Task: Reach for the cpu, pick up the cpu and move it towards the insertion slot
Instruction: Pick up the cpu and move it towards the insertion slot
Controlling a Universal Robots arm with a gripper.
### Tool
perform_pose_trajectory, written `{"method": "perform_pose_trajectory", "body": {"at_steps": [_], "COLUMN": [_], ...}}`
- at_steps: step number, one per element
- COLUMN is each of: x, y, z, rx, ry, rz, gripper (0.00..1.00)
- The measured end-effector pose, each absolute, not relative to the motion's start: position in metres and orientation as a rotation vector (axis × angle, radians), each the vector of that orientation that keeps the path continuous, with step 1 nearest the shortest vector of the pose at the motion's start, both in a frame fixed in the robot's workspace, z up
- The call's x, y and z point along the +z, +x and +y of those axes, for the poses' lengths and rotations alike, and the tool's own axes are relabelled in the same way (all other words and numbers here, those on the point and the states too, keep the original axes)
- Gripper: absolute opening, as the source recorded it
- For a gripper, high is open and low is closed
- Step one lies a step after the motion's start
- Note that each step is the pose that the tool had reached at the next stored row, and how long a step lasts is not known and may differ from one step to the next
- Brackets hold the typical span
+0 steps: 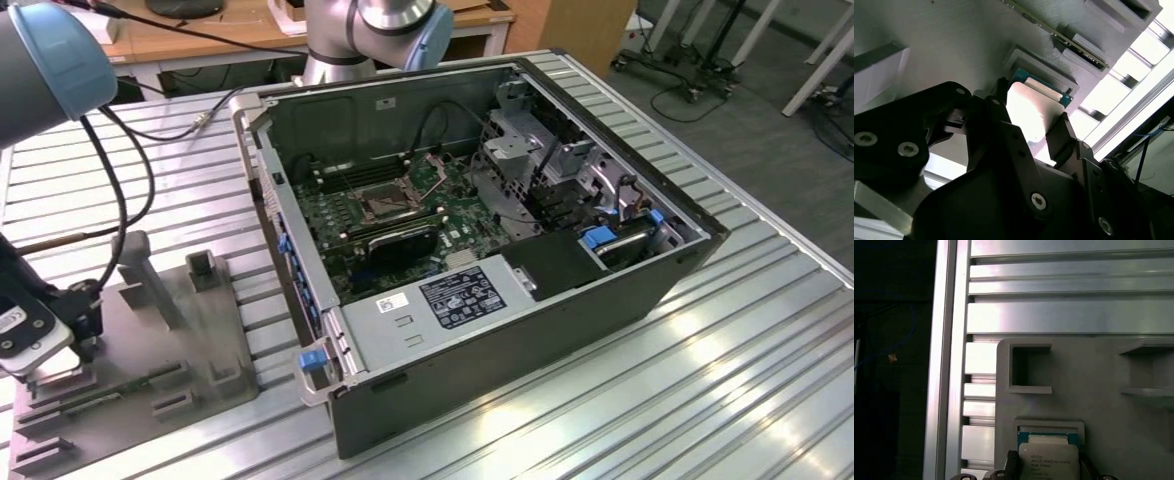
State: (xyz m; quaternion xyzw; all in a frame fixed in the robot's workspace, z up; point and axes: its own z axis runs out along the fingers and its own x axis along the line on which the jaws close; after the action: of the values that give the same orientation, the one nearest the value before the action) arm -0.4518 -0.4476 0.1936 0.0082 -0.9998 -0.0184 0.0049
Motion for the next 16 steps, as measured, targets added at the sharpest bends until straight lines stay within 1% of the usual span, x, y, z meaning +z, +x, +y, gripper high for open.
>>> {"method": "perform_pose_trajectory", "body": {"at_steps": [16], "x": [0.1969], "y": [-0.4519], "z": [-0.4476], "rx": [-0.058], "ry": [0.026], "rz": [-3.131], "gripper": [0.55]}}
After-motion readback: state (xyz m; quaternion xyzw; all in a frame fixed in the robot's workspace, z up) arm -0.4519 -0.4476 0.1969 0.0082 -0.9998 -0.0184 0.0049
